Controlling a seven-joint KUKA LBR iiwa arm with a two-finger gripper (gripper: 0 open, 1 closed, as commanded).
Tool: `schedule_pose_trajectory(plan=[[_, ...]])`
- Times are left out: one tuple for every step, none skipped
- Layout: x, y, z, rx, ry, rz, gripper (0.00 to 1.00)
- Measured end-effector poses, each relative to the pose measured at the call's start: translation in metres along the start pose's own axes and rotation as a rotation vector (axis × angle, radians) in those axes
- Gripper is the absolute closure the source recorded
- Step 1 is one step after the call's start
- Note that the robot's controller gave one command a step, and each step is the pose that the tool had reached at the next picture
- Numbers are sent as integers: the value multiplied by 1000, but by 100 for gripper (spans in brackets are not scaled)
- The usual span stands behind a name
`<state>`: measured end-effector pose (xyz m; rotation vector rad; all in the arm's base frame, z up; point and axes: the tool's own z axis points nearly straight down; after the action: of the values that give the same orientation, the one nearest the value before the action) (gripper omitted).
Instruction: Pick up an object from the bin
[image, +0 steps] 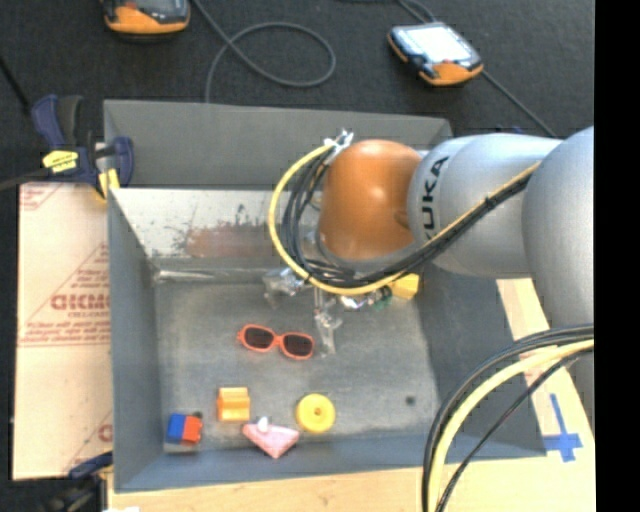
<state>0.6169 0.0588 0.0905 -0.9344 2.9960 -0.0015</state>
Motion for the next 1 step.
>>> schedule_pose_trajectory(plan=[[-2, 16, 8, 2, 1, -136, 0]])
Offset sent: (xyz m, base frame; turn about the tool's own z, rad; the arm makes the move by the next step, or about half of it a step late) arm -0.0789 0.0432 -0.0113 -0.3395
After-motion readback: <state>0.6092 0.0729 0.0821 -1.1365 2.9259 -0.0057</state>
